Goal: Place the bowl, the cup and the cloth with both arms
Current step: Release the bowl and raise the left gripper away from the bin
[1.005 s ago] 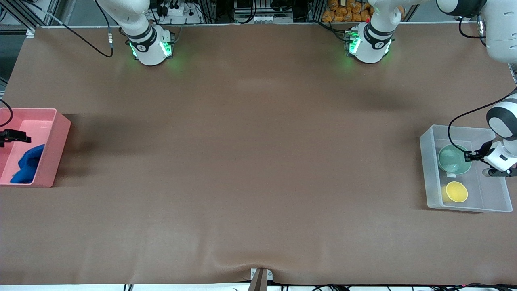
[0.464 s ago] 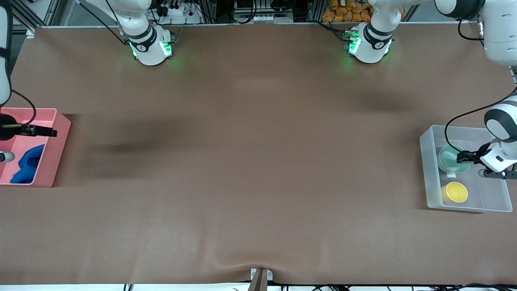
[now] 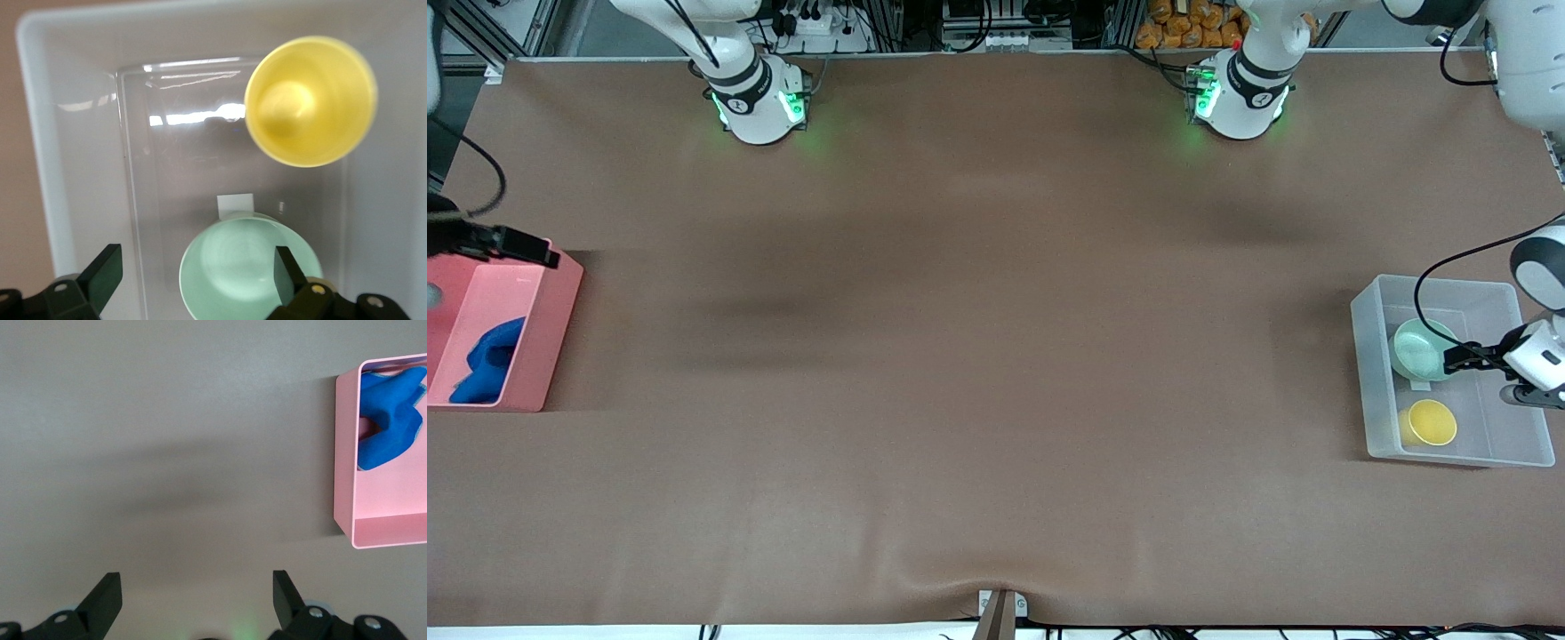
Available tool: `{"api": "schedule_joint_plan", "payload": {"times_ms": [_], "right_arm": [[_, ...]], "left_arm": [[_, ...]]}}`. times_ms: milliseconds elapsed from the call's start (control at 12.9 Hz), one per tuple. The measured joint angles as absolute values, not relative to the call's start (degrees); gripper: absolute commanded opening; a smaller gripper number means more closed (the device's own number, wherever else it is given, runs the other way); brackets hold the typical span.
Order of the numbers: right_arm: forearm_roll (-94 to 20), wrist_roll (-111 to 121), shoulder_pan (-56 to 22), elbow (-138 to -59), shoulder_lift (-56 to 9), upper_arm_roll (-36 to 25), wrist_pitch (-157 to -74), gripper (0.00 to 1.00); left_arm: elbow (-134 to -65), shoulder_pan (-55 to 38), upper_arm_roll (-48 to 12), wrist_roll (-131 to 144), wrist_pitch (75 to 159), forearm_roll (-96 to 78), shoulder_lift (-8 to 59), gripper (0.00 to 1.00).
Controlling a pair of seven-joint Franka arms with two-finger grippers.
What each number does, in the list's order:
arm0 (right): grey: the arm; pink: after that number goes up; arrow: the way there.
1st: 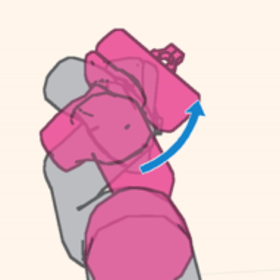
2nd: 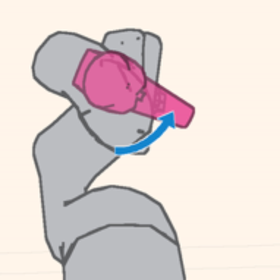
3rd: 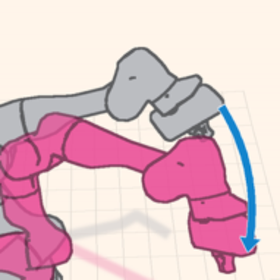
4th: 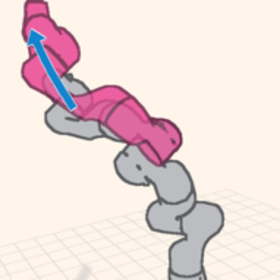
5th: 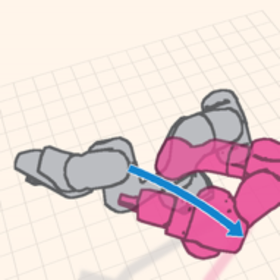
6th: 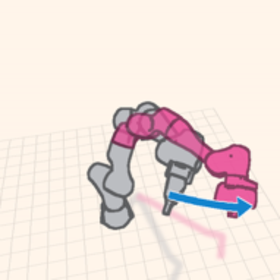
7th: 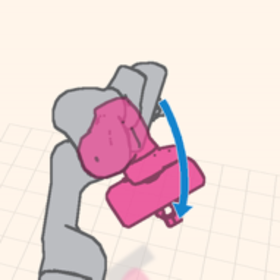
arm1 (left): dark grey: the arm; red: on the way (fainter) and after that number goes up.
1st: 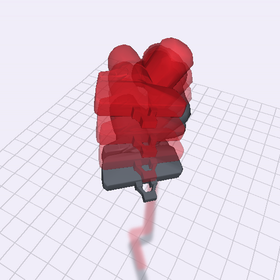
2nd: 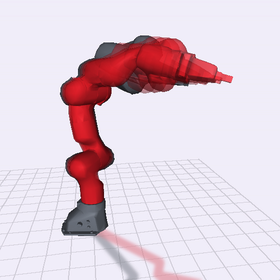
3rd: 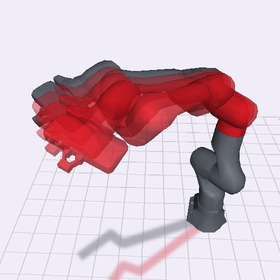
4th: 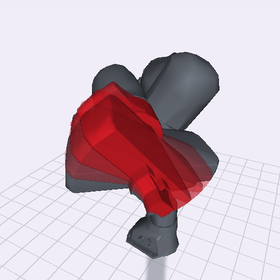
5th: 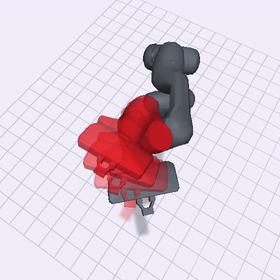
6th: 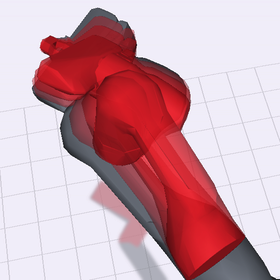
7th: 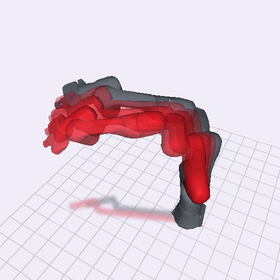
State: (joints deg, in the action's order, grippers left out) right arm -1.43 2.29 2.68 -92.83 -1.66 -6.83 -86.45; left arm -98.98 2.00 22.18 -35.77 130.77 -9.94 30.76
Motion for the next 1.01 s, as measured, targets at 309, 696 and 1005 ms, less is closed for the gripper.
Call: {"api": "schedule_joint_plan", "payload": {"times_ms": [309, 696, 1005], "right_arm": [[-3.6, -2.5, 2.7, -92.6, 3.0, -6.7, -82.6, 1.00], [-3.6, 0.1, 2.7, -92.5, 3.4, -6.5, -82.6, 1.00], [-3.0, 1.0, 2.7, -92.4, 3.4, -5.4, -82.6, 1.00]], "left_arm": [[-95.3, -0.4, 22.1, -30.8, 121.5, -9.9, 25.8, 1.00], [-95.0, -4.5, 17.7, -13.6, 114.2, -5.2, 19.5, 1.00], [-94.9, -4.4, 14.1, -7.8, 110.0, -3.6, 15.3, 1.00]]}}
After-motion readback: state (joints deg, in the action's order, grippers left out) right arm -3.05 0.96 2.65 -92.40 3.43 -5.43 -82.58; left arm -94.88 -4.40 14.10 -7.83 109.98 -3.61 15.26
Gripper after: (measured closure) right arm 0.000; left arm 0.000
